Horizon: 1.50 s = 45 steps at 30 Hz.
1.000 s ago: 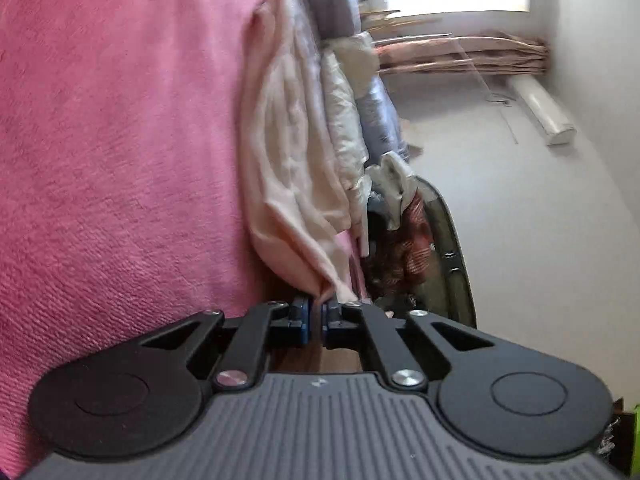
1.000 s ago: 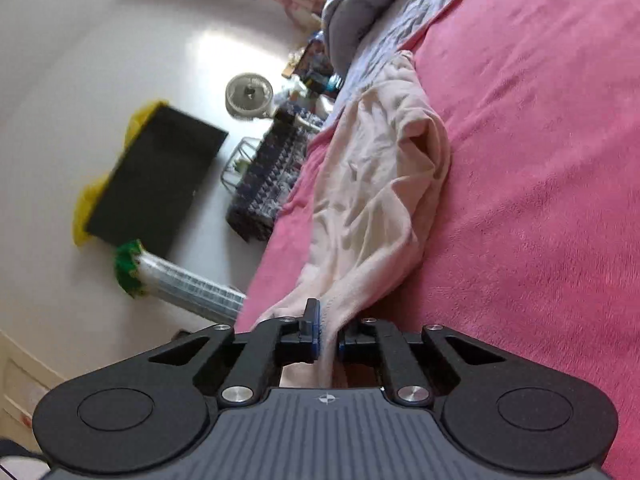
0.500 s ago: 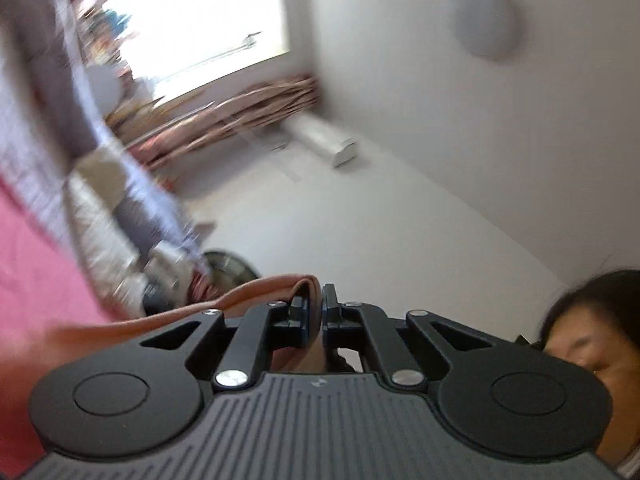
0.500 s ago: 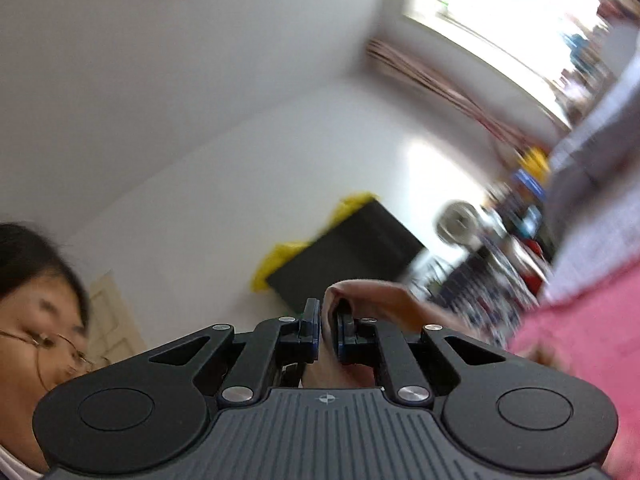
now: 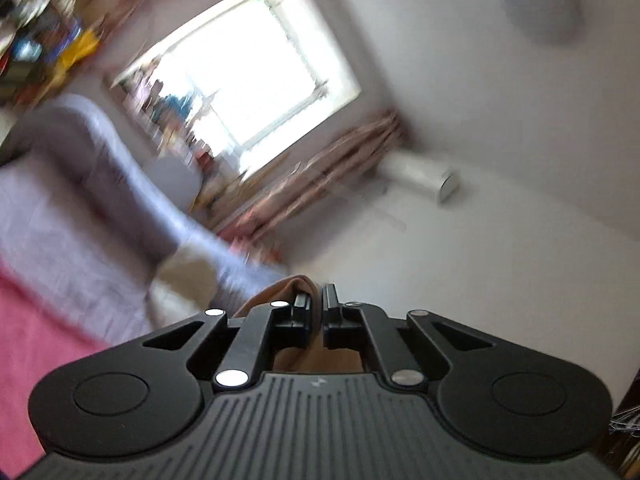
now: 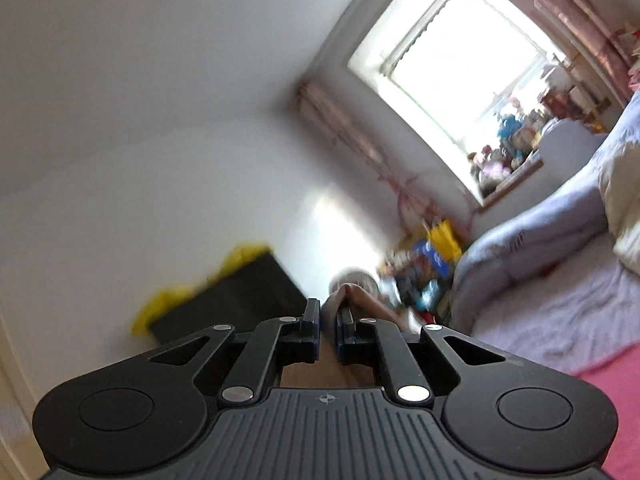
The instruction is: Fold clothes
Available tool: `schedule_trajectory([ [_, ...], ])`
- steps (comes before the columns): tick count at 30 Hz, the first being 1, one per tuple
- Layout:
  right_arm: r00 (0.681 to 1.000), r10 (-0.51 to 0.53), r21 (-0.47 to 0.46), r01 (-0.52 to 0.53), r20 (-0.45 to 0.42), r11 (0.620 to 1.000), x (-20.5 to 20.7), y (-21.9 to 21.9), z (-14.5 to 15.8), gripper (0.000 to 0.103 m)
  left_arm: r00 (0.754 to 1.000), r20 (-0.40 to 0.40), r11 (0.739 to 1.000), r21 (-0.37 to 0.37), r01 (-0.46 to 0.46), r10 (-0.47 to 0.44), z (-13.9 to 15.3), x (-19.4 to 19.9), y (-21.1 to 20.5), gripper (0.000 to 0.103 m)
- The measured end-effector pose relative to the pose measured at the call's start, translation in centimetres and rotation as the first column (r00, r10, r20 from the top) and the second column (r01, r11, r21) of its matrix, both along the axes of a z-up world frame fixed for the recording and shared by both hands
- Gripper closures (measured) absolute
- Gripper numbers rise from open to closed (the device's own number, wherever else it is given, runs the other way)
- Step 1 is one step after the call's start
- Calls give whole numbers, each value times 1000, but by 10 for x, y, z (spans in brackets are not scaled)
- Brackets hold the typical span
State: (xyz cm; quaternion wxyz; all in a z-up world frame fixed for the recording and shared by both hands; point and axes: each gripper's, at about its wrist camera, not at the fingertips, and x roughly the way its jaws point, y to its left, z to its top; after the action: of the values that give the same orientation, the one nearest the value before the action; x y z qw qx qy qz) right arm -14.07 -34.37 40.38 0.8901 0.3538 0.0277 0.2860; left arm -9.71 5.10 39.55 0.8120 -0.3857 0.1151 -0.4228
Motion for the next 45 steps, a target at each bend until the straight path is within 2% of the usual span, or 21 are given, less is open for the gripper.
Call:
schedule_trajectory([
  [3, 991, 22, -63, -14, 130, 998, -18, 7, 16, 91, 991, 137, 1000, 27, 4, -8, 25, -15, -3, 102],
  [5, 989, 55, -114, -40, 138, 993, -24, 9, 1, 90, 987, 156, 998, 51, 24, -32, 14, -23, 1, 102],
  [8, 993, 111, -165, -102, 42, 981, -23, 10, -53, 90, 992, 85, 994, 73, 85, -91, -43, -29, 14, 102],
  [11, 970, 178, -181, -207, -164, 961, -15, 21, -151, 90, 988, -59, 986, 86, 146, -141, -130, -36, 28, 102],
  [13, 921, 209, -173, -276, -328, 945, -17, 31, -223, 90, 972, -181, 979, 114, 169, -147, -199, -43, 38, 102],
  [16, 803, 236, -122, -355, -547, 927, -36, 51, -323, 90, 904, -409, 963, 173, 208, -122, -299, -72, 51, 102],
  [19, 698, 242, -82, -397, -673, 914, -56, 59, -387, 90, 826, -561, 935, 267, 234, -47, -362, -97, 60, 103],
  [21, 660, 249, -65, -412, -709, 909, -70, 58, -410, 90, 798, -603, 935, 281, 218, -4, -383, -108, 68, 103],
  [23, 647, 240, -91, -435, -724, 896, -78, 58, -413, 90, 782, -623, 941, 274, 199, 16, -390, -107, 77, 103],
  [25, 647, 224, -134, -456, -729, 880, -83, 59, -407, 89, 788, -613, 933, 311, 183, 49, -384, -105, 84, 103],
  [27, 680, 180, -225, -462, -711, 858, -96, 55, -396, 84, 828, -550, 900, 408, 155, 107, -362, -105, 86, 103],
  [29, 745, 124, -352, -447, -656, 822, -103, 54, -377, 76, 876, -461, 852, 508, 126, 145, -333, -107, 80, 103],
  [31, 813, 74, -484, -415, -578, 771, -122, 50, -350, 66, 941, -324, 789, 601, 125, 98, -302, -113, 47, 103],
  [33, 867, 43, -585, -370, -496, 721, -117, 67, -335, 60, 979, -205, 740, 657, 146, -11, -279, -125, 8, 100],
  [35, 887, 66, -593, -360, -458, 721, -99, 83, -332, 60, 978, -154, 710, 673, 208, -140, -280, -127, -34, 97],
  [37, 892, 105, -572, -368, -439, 733, -82, 98, -334, 60, 961, -132, 677, 686, 267, -245, -289, -122, -70, 91],
  [40, 838, 164, -518, -463, -521, 719, -73, 100, -354, 60, 956, -229, 594, 749, 293, -183, -325, -100, -80, 90],
  [41, 814, 137, -533, -486, -564, 692, -73, 99, -365, 62, 949, -273, 586, 748, 312, -157, -336, -95, -72, 98],
  [43, 800, 129, -539, -504, -586, 675, -76, 86, -367, 62, 920, -371, 610, 702, 366, -125, -352, -89, -45, 97],
  [44, 796, 120, -538, -503, -593, 677, -77, 78, -361, 57, 913, -398, 601, 711, 366, -85, -352, -90, -32, 97],
  [45, 792, 111, -536, -502, -601, 679, -77, 70, -356, 55, 919, -392, 567, 751, 338, -28, -351, -92, -22, 99],
])
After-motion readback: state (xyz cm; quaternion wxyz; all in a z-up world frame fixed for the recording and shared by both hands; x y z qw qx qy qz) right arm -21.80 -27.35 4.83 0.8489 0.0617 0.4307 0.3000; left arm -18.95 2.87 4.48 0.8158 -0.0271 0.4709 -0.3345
